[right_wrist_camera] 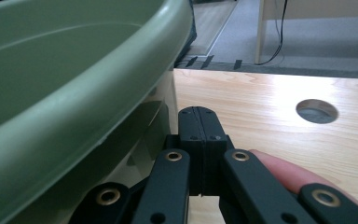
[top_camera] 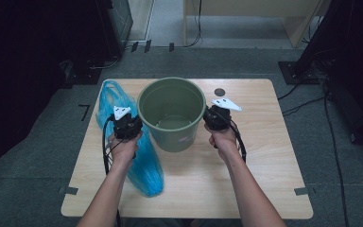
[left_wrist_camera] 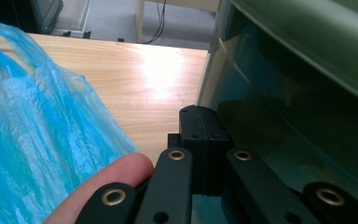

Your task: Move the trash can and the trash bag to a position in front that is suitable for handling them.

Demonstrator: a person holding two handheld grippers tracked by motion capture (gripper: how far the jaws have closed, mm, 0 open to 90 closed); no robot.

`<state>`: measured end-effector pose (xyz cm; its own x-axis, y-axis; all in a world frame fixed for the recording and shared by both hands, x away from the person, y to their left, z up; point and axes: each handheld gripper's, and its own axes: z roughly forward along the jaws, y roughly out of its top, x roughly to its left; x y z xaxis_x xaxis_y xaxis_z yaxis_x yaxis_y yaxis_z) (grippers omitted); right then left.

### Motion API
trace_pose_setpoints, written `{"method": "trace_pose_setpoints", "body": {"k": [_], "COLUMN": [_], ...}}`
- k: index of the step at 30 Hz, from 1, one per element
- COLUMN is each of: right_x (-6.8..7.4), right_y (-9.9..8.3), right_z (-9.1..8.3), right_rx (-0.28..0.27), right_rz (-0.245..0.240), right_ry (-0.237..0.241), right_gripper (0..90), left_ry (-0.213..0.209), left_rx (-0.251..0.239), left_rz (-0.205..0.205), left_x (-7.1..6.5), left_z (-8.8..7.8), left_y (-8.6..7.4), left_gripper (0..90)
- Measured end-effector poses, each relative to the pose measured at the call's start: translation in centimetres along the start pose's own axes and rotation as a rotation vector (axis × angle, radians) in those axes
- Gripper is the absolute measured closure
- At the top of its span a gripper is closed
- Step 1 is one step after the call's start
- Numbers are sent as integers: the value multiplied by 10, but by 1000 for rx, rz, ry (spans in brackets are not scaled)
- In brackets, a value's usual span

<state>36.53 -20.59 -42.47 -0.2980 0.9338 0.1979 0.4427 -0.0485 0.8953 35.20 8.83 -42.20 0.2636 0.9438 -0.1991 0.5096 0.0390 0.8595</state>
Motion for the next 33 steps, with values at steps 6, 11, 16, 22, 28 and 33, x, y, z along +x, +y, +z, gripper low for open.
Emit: {"method": "trace_pose_setpoints", "body": {"k": [6,11,16,22,28,33], "right_x": [-4,-7,-9,-8,-1,3], "right_y": [-11,-21,-33,-48,-58,-65], "right_z": [-30,-55,-78,-96,-109,-119], "right_rx": [17,14,3,11,18,16], "right_rz": [-3,-29,-29,-27,-45,-57], "right_ry": [-4,-29,-26,-19,-24,-19], "right_gripper": [900,900,900,900,900,900], "left_ry": [-13,-26,-40,-47,-51,-70], "left_rx": [3,1,-12,-25,-32,-34], "left_rz": [15,39,52,76,65,71], "left_x": [-17,-33,-43,-52,-54,-55], "left_z": [-11,-23,-35,-53,-68,-78], "left_y": [-10,-21,-32,-46,-56,-63], "left_gripper": [900,900,900,900,900,900]}}
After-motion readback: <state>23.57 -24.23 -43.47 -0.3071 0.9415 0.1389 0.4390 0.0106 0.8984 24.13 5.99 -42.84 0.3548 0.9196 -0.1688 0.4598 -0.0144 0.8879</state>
